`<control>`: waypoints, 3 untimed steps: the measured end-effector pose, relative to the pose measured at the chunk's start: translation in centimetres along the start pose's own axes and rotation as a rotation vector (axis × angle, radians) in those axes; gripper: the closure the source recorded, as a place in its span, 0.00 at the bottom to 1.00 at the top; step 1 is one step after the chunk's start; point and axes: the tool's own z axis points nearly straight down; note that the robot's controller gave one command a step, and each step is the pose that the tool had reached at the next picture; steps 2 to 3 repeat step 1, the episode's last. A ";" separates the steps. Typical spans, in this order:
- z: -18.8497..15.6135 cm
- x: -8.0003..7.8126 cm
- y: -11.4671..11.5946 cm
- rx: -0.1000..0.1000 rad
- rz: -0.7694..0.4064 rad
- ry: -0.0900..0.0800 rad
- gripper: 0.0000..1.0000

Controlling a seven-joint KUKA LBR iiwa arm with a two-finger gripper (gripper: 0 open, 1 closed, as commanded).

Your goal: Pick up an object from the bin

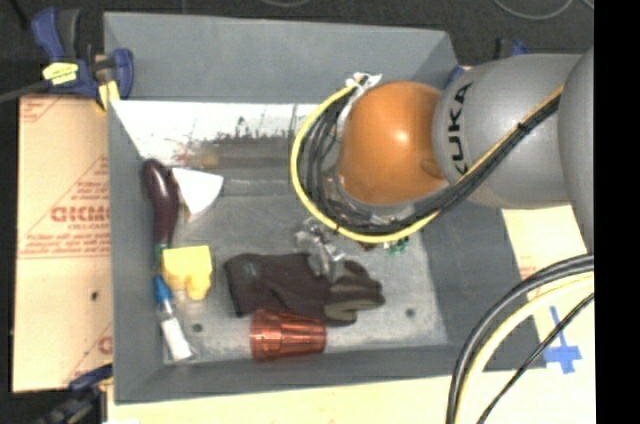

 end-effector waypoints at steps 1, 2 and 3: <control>-4.5 1.1 2.5 0.002 -0.017 -0.006 1.00; -4.5 1.1 2.5 0.002 -0.017 -0.006 1.00; -4.5 1.1 2.5 0.002 -0.017 -0.006 1.00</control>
Offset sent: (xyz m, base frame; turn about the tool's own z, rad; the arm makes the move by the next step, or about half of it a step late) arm -0.0045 0.0073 0.1227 -0.0178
